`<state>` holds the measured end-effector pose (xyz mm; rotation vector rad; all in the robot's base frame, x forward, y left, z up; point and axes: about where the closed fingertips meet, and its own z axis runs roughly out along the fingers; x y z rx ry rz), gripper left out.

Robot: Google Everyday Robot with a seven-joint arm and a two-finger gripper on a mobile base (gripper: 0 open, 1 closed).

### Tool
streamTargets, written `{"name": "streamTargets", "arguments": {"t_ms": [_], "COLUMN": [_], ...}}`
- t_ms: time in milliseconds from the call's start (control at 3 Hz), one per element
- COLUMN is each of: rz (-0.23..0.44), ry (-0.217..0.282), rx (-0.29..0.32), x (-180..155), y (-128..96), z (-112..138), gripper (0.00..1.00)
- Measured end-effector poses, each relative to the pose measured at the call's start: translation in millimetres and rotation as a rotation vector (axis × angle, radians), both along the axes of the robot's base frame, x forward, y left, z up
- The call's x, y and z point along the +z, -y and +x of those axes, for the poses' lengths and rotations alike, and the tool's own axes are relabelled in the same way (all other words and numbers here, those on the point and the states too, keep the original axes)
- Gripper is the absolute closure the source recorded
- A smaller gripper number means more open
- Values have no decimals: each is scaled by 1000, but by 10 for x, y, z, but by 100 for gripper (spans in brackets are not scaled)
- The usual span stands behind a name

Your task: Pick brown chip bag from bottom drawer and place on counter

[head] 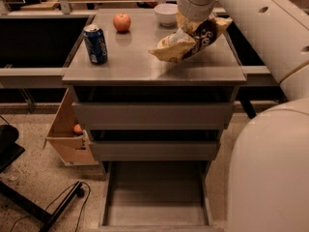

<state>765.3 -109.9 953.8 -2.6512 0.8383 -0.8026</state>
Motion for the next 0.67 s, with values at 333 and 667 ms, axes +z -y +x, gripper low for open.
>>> {"name": "streamTargets", "arguments": {"t_ms": [333, 667], "rz": [0, 0], "ry": [0, 0], "rx": [0, 0], "x": [0, -1], "y": [0, 0], "z": [0, 0], "gripper": [59, 28]}}
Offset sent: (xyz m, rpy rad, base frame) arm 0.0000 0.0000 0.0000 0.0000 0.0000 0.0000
